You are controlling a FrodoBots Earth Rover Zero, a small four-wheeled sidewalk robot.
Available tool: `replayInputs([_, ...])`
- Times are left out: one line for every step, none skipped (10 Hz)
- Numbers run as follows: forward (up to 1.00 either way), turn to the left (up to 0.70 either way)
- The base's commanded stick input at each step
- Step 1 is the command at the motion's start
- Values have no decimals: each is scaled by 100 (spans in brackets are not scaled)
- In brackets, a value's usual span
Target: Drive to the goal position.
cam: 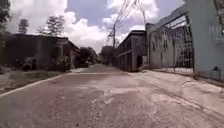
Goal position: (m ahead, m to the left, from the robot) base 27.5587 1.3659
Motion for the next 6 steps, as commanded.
replayInputs([85,0])
replayInputs([85,0])
replayInputs([85,0])
replayInputs([79,0])
replayInputs([70,0])
replayInputs([70,0])
